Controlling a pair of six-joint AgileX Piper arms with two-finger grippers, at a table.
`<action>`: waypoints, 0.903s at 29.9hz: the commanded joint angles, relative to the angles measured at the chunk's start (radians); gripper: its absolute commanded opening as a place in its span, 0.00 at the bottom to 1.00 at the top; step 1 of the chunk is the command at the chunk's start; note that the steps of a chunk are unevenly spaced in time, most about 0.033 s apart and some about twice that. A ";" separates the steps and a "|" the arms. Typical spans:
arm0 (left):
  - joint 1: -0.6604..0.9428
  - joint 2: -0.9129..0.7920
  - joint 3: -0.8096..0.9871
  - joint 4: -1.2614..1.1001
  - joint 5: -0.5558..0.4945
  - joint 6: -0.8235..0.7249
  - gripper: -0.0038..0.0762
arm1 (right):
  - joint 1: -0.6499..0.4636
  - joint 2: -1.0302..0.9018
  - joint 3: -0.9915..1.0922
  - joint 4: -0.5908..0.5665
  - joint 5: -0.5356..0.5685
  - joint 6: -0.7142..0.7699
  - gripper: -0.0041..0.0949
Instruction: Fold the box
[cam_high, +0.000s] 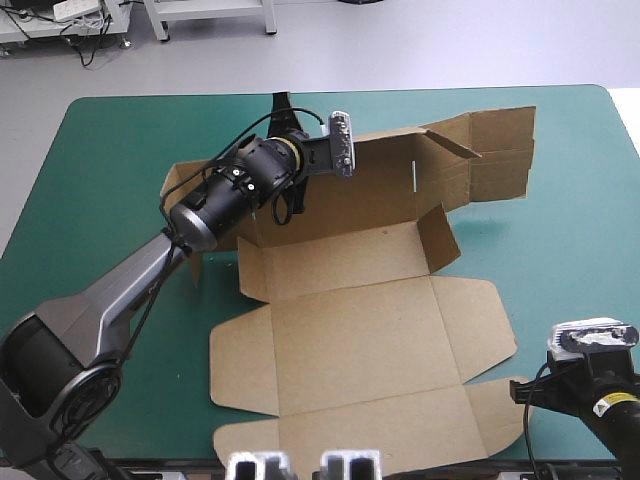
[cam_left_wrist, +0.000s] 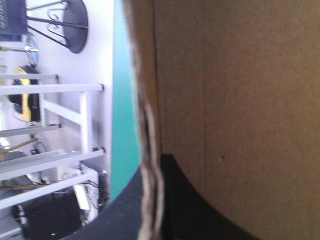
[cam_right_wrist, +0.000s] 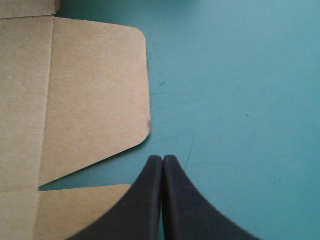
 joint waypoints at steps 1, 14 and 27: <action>-0.043 -0.052 -0.034 0.156 -0.108 -0.102 0.03 | 0.001 0.008 -0.029 0.007 -0.053 0.000 0.02; -0.082 -0.069 0.147 0.595 -0.183 -0.583 0.03 | 0.001 0.008 -0.189 0.039 -0.019 -0.007 0.02; -0.190 -0.113 0.498 1.033 -0.181 -1.026 0.03 | 0.001 0.287 -0.540 0.093 0.012 -0.092 0.02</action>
